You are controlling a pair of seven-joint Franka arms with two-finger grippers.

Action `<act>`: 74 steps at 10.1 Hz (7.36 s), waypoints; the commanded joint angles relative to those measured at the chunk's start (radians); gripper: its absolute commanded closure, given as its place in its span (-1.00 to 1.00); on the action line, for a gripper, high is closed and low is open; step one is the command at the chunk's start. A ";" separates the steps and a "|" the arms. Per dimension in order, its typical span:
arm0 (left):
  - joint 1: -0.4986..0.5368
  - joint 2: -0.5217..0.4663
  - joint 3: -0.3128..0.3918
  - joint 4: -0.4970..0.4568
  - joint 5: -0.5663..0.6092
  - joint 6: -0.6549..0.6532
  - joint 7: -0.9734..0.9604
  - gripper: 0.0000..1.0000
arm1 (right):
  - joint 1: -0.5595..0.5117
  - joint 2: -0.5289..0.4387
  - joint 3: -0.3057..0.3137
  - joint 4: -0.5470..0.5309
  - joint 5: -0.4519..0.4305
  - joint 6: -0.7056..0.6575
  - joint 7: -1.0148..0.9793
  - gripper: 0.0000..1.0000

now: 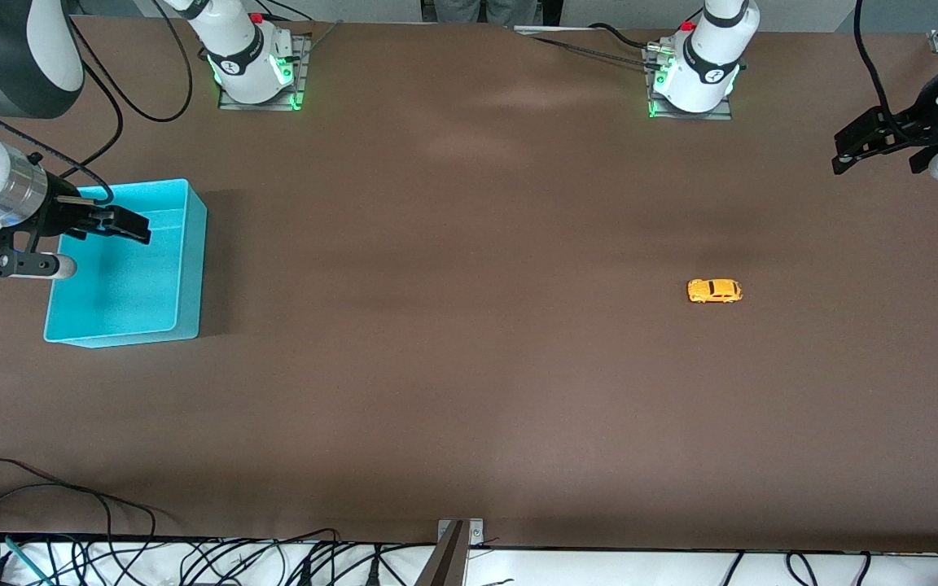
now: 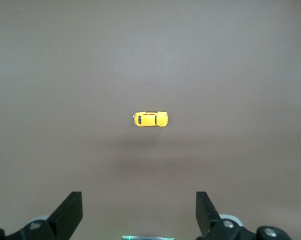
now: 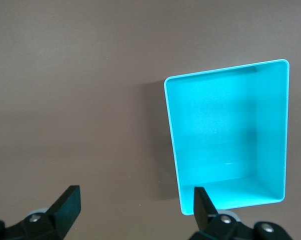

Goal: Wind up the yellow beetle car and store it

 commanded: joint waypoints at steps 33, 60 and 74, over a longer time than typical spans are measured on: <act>0.002 0.013 0.000 0.033 0.000 -0.030 -0.001 -1.00 | -0.005 0.004 0.006 0.034 -0.027 0.001 0.095 -1.00; 0.049 0.061 0.014 -0.195 0.060 0.137 0.010 -1.00 | -0.006 0.020 0.008 0.106 -0.002 0.001 0.080 -1.00; 0.077 0.085 0.014 -0.702 0.044 0.859 0.012 -1.00 | -0.008 0.020 0.008 0.106 -0.002 -0.002 0.080 -1.00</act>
